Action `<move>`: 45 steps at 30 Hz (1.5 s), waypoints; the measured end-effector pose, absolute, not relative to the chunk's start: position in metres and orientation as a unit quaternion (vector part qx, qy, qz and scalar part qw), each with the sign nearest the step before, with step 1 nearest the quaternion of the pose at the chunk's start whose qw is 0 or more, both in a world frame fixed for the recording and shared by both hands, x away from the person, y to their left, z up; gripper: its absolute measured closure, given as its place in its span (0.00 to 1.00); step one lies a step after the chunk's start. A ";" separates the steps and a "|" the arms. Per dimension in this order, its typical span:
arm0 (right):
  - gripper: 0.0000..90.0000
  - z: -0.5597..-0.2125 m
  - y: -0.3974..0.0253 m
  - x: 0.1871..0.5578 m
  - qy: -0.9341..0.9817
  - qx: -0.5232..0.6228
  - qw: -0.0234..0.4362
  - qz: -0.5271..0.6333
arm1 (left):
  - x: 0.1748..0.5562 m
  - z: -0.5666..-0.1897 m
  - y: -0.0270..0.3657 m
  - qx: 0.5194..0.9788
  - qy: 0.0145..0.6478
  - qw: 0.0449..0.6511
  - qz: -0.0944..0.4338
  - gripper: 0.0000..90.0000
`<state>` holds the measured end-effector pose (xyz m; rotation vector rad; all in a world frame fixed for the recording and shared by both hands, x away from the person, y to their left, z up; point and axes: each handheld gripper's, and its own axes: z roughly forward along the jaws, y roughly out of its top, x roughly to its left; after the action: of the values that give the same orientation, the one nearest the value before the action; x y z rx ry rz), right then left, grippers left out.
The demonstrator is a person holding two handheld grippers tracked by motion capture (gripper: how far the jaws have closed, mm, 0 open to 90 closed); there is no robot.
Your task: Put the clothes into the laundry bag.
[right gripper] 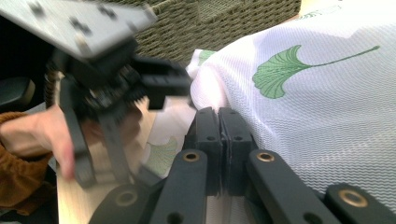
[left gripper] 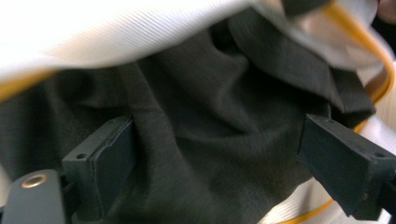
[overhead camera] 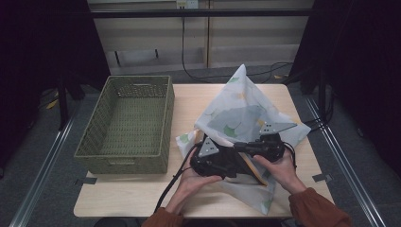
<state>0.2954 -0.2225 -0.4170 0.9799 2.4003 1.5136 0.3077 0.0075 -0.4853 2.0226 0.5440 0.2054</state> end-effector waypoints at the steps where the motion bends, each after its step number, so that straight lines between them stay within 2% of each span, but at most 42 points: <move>1: 0.98 -0.417 -0.222 0.295 0.798 0.325 0.070 0.502 | 0.308 -0.488 0.005 0.837 0.224 0.492 0.085 0.13; 3: 0.97 -0.418 -0.222 0.295 0.800 0.323 0.070 0.501 | 0.310 -0.492 0.001 0.843 0.225 0.482 0.082 0.15; 4: 0.97 -0.419 -0.221 0.295 0.800 0.323 0.068 0.501 | 0.310 -0.493 0.001 0.847 0.226 0.473 0.091 0.21; 7: 0.89 -0.421 -0.220 0.295 0.807 0.319 0.073 0.492 | 0.315 -0.497 0.001 0.851 0.242 0.454 0.102 0.45; 8: 0.86 -0.420 -0.218 0.293 0.813 0.316 0.087 0.482 | 0.316 -0.499 0.001 0.849 0.247 0.456 0.104 0.56; 11: 0.76 -0.420 -0.213 0.291 0.824 0.313 0.115 0.457 | 0.319 -0.499 0.003 0.847 0.259 0.451 0.109 0.76; 14: 0.74 -0.422 -0.211 0.292 0.829 0.315 0.133 0.441 | 0.321 -0.498 0.006 0.843 0.264 0.458 0.096 0.85; 16: 0.73 -0.424 -0.209 0.292 0.836 0.318 0.165 0.417 | 0.321 -0.497 0.005 0.847 0.255 0.457 0.097 0.87; 20: 0.73 -0.430 -0.204 0.296 0.846 0.323 0.169 0.388 | 0.322 -0.499 0.001 0.845 0.258 0.459 0.088 0.87; 22: 0.79 -0.432 -0.204 0.298 0.848 0.324 0.170 0.382 | 0.323 -0.499 -0.001 0.849 0.258 0.453 0.089 0.87; 23: 0.86 -0.433 -0.204 0.299 0.850 0.323 0.169 0.381 | 0.324 -0.501 -0.003 0.848 0.257 0.455 0.083 0.87; 24: 0.97 -0.435 -0.205 0.300 0.852 0.320 0.163 0.380 | 0.324 -0.501 -0.004 0.849 0.260 0.453 0.083 0.87; 25: 0.98 -0.436 -0.206 0.301 0.852 0.323 0.158 0.380 | 0.324 -0.501 -0.005 0.852 0.260 0.446 0.085 0.88; 26: 0.99 -0.438 -0.209 0.303 0.847 0.331 0.133 0.395 | 0.325 -0.502 -0.006 0.852 0.260 0.445 0.085 0.88; 30: 0.99 -0.428 -0.215 0.301 0.820 0.336 0.080 0.457 | 0.326 -0.505 -0.009 0.851 0.266 0.445 0.085 0.89; 35: 0.99 -0.402 -0.212 0.286 0.798 0.315 0.055 0.511 | 0.326 -0.506 -0.009 0.843 0.279 0.450 0.089 0.88; 37: 0.99 -0.402 -0.213 0.282 0.791 0.317 0.030 0.522 | 0.326 -0.506 -0.006 0.840 0.278 0.458 0.087 0.86; 40: 0.99 -0.414 -0.211 0.277 0.803 0.319 0.022 0.503 | 0.325 -0.502 0.003 0.841 0.268 0.462 0.087 0.80; 45: 0.99 -0.439 -0.208 0.282 0.815 0.331 0.004 0.476 | 0.315 -0.483 0.034 0.843 0.256 0.463 0.098 0.59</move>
<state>0.2815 -0.2082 -0.4390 1.0366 2.5543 1.4918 0.3146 0.0344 -0.4830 2.0721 0.6296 0.2413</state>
